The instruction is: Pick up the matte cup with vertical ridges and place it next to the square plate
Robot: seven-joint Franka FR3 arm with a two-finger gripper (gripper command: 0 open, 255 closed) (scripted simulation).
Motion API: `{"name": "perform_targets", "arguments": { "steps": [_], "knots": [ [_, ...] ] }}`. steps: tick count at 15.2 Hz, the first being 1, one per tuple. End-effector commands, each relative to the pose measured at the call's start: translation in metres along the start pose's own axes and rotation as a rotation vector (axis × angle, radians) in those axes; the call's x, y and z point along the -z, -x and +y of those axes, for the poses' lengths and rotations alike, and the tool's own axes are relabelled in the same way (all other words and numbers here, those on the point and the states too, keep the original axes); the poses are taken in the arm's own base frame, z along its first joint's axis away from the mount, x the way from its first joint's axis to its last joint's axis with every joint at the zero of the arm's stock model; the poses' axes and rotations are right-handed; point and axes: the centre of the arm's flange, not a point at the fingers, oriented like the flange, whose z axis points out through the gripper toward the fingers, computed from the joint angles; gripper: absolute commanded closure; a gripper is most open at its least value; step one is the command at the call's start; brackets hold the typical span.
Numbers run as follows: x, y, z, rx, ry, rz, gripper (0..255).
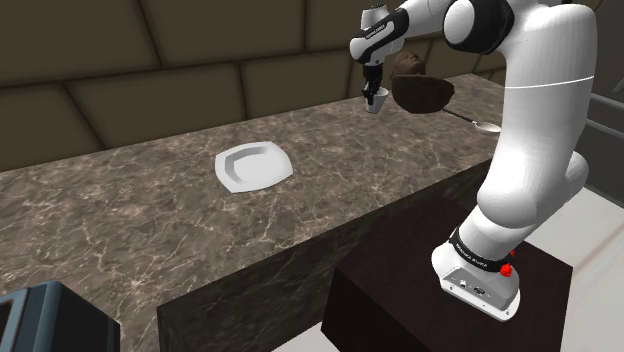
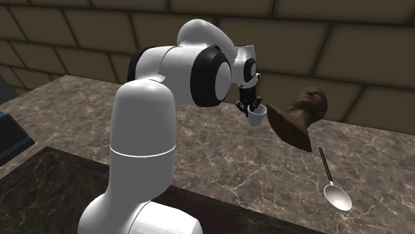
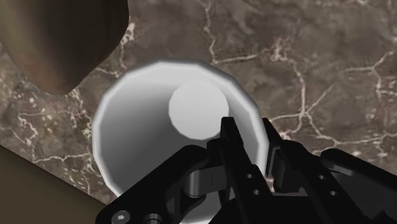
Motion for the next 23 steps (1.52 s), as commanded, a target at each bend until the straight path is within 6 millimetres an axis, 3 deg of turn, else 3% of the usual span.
{"name": "perform_targets", "arguments": {
  "steps": [1,7,23],
  "knots": [
    [0.000,0.000,0.000,0.000,0.000,0.000,255],
    [0.000,0.000,0.000,0.000,0.000,0.000,255],
    [0.083,0.010,0.015,0.000,0.000,0.000,255]
  ]
}}
